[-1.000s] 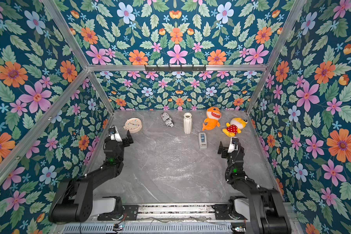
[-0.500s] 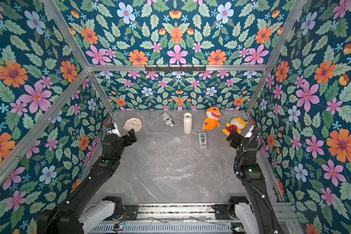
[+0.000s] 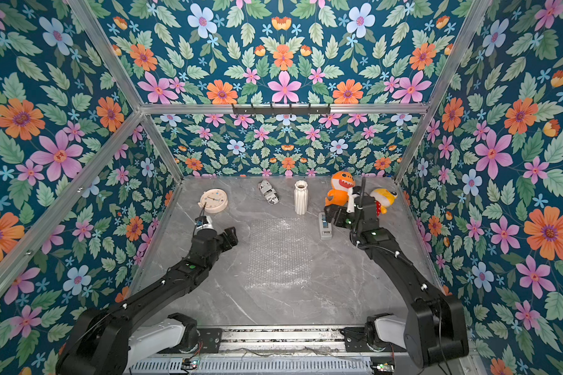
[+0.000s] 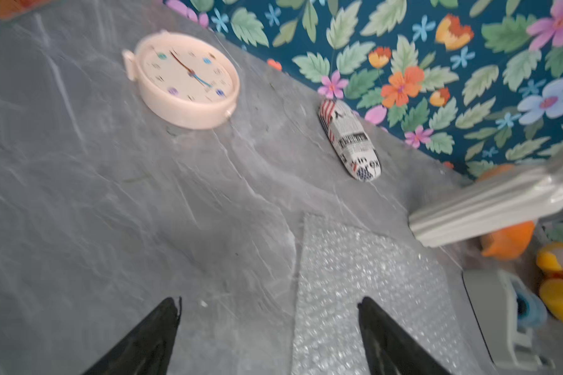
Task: Wrap vases in bubble wrap
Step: Pick up the vase from the center of the board.
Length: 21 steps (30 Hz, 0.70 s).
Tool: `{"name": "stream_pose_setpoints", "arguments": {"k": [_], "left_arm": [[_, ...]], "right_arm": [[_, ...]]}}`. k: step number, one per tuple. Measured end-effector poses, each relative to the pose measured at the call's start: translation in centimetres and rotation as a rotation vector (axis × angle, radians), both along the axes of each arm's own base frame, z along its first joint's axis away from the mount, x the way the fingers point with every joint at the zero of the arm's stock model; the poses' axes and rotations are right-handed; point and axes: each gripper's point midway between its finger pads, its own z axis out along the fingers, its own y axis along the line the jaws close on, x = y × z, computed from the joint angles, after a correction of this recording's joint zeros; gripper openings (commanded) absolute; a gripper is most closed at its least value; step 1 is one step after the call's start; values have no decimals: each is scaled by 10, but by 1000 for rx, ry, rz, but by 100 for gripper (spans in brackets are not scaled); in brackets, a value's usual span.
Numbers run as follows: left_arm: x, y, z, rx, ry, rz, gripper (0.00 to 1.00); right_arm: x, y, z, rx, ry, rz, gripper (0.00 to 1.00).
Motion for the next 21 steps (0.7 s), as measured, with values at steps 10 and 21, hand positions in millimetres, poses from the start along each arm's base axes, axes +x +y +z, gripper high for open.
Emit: {"name": "stream_pose_setpoints", "arguments": {"k": [10,21], "left_arm": [[-4,-30,-32,10,47,-13,87],[10,-50,-60,13,106,-20,88]], "right_arm": [[83,66,-14,39,-66,191,99],[122,97,-42,-31,-96,246,99]]}}
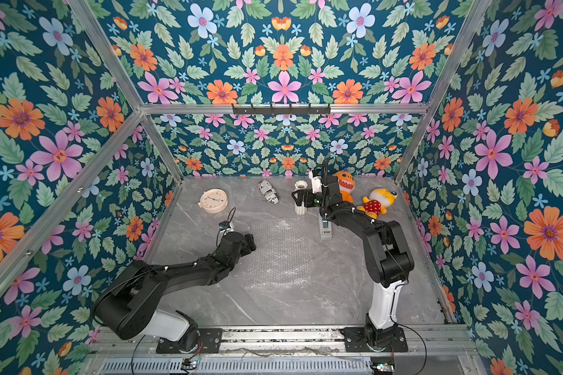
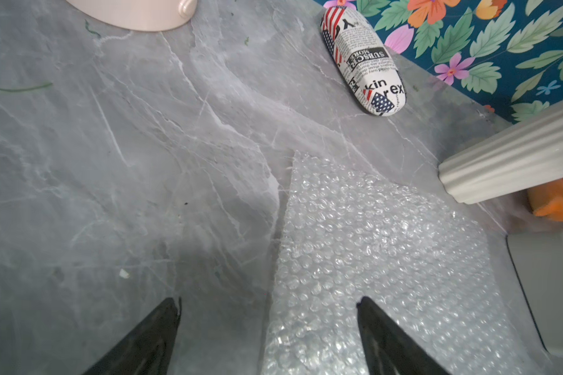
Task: Wrap vases in bubble wrap
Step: Pick up the vase from the center of the board.
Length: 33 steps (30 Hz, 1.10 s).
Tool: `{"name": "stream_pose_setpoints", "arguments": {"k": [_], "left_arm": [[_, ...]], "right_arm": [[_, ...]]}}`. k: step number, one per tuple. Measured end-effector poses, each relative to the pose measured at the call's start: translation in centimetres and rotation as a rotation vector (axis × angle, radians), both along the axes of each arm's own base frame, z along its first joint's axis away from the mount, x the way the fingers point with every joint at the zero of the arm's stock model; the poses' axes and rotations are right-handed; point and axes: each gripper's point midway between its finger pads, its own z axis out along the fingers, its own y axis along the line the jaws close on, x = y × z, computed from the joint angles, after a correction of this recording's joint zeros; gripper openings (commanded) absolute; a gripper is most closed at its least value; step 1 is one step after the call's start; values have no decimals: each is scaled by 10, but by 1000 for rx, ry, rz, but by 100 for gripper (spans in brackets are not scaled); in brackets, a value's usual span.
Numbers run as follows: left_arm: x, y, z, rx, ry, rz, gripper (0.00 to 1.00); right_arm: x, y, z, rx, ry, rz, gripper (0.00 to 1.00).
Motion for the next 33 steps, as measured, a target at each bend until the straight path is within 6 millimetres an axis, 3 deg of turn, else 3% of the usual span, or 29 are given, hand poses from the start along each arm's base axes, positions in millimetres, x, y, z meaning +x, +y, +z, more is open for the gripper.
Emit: {"name": "stream_pose_setpoints", "arguments": {"k": [5,10,14,22,29,33], "left_arm": [[13,-14,-1,-24,9,-16,88],[23,-17,-10,-6,37,-8,88],[33,-15,-20,10,78,1,88],[47,-12,-29,-2,101,-3,86],[52,-15,-29,-7,92,-5,86],[60,-21,-29,-11,85,-20,86]], "right_arm": [[14,4,-25,-53,10,-17,96],[28,8,-34,-64,8,-30,91],[31,17,-42,-92,2,-29,70],[32,16,-48,-116,-8,-65,69],[24,21,-42,-161,-36,-65,60],[15,18,-20,-192,-64,-63,52]]}}
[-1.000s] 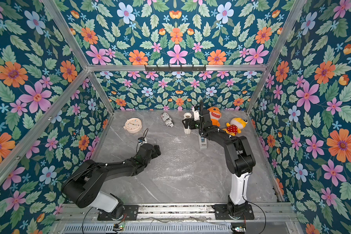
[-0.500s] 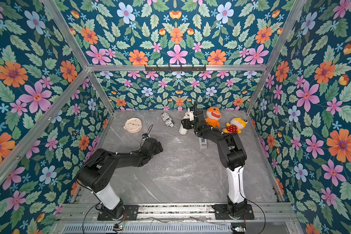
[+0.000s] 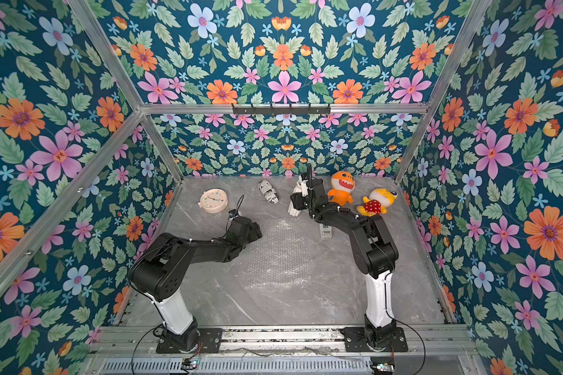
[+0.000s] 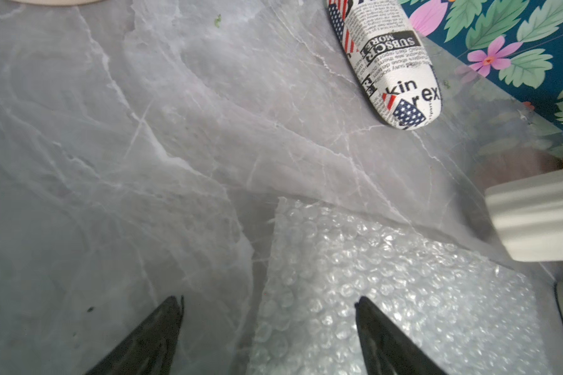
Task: Wrap vases in bubble wrap
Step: Pick up the vase from the center of the board, then place the vase in bubble wrap.
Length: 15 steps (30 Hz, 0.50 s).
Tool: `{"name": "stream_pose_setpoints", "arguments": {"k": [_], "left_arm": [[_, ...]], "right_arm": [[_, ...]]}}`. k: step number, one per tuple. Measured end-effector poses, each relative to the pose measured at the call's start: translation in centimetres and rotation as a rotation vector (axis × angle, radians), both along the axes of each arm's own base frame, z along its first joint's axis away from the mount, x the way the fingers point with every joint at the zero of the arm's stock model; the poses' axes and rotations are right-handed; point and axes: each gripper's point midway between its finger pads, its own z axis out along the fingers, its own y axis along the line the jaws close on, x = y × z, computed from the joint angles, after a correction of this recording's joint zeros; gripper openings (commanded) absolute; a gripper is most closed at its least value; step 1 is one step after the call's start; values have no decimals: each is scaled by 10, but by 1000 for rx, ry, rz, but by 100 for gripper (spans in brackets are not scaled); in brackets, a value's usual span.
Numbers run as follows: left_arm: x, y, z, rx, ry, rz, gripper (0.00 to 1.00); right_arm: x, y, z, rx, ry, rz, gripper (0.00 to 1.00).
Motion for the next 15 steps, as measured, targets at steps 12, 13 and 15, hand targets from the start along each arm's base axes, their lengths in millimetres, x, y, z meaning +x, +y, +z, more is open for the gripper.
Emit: {"name": "stream_pose_setpoints", "arguments": {"k": [12,13,15], "left_arm": [[-17,36,15,-152,77,29,85],[-19,45,19,-159,76,47,85],[-24,60,25,-165,74,76,86]], "right_arm": [[-84,34,47,-431,-82,152,48],[-95,39,39,-499,-66,186,48],[-118,46,25,-605,-18,256,48]]}}
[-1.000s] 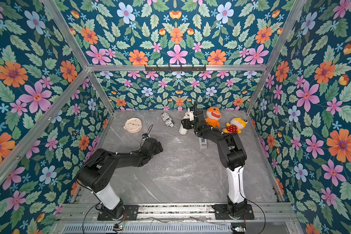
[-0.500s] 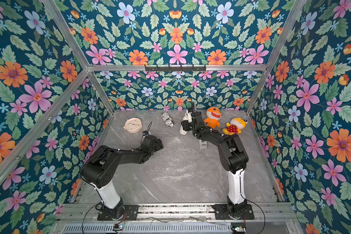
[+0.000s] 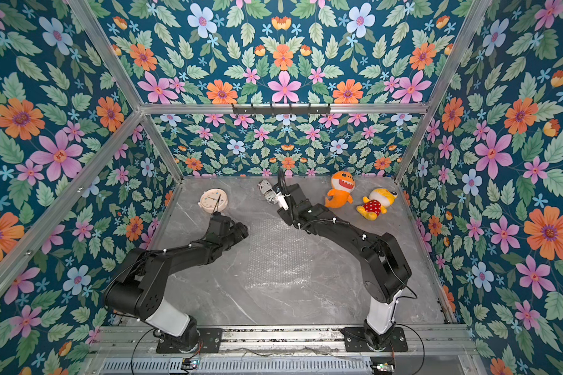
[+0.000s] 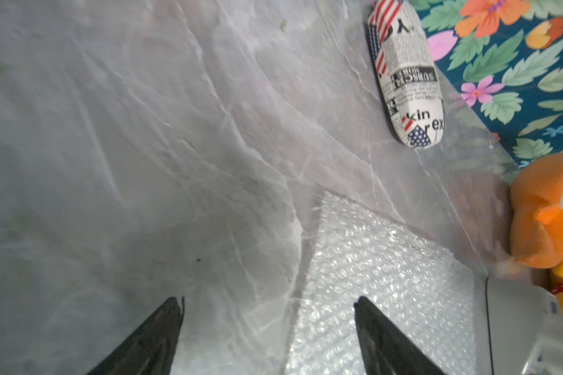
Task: Wrap vases in bubble wrap
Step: Place the vase in bubble wrap.
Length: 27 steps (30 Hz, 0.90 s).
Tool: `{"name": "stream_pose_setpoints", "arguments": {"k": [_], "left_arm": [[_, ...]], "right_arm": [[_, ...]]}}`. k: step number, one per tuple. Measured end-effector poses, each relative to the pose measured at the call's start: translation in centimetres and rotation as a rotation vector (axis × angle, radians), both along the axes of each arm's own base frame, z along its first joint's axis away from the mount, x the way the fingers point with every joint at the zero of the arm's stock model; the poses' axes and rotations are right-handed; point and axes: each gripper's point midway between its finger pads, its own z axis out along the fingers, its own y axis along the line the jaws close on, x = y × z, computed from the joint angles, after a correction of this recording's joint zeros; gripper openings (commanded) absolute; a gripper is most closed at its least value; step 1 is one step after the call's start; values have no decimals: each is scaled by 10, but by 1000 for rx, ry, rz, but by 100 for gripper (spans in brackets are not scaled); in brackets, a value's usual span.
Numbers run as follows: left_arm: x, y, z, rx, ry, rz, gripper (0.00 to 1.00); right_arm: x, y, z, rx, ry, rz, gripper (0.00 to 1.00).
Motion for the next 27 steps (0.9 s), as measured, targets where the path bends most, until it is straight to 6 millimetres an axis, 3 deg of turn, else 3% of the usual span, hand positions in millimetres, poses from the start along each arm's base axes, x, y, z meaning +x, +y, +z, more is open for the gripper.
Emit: {"name": "stream_pose_setpoints", "arguments": {"k": [5,11,18,22,27], "left_arm": [[-23,29,-1,41,35,47,87],[-43,41,-11,67,77,61,87],[-47,41,-14,68,90,58,87],[-47,41,-13,67,86,58,87],[-52,42,-19,71,101,56,86]], "right_arm": [[-53,5,-26,-229,114,102,47],[-95,-1,-61,-436,232,182,52],[-123,12,-94,-553,301,245,52],[-126,17,-110,-587,314,263,53],[-138,22,-131,-606,362,290,64]]}}
